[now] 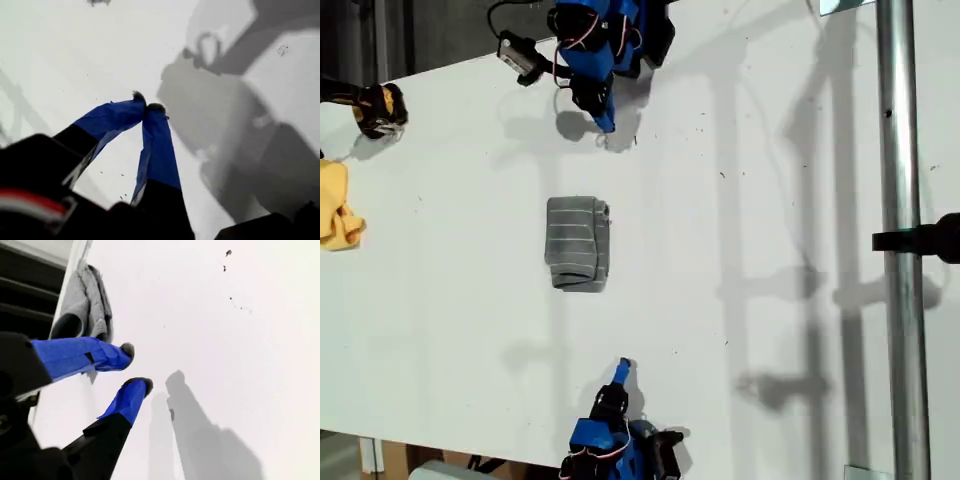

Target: Grasp corners of a towel and fold twice.

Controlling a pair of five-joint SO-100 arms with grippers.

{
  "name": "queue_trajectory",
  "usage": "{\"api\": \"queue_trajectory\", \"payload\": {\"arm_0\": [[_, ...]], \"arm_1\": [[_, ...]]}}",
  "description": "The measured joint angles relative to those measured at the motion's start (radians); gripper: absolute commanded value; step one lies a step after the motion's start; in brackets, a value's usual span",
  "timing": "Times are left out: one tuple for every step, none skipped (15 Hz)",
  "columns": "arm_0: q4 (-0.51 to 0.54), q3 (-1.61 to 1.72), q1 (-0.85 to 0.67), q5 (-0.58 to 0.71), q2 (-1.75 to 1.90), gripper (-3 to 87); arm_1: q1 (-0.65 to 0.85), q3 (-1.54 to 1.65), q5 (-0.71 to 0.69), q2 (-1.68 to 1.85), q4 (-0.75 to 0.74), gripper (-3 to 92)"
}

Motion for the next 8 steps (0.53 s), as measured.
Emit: {"api": "queue_trajectory", "payload": {"arm_0": [[0.0, 0.0, 0.0, 0.005, 0.0, 8.7], [0.0, 0.0, 0.0, 0.006, 0.0, 8.7], [0.0, 0.0, 0.0, 0.006, 0.0, 8.7], [0.0, 0.0, 0.0, 0.006, 0.0, 8.7], [0.0, 0.0, 0.0, 0.006, 0.0, 8.7], [0.0, 0.0, 0.0, 0.006, 0.0, 8.7], [0.0, 0.0, 0.0, 0.006, 0.0, 8.7], [0.0, 0.0, 0.0, 0.006, 0.0, 8.7]], "arm_1": [[-0.009, 0.0, 0.003, 0.012, 0.006, 4.2], [-0.017, 0.0, 0.003, 0.018, 0.009, 4.2], [-0.018, 0.0, 0.003, 0.02, 0.009, 4.2], [-0.017, 0.0, 0.003, 0.02, 0.009, 4.2], [-0.017, 0.0, 0.003, 0.02, 0.009, 4.2], [-0.026, 0.0, 0.003, 0.02, 0.009, 4.2], [-0.031, 0.0, 0.003, 0.02, 0.009, 4.2], [-0.031, 0.0, 0.003, 0.02, 0.009, 4.2]]}}
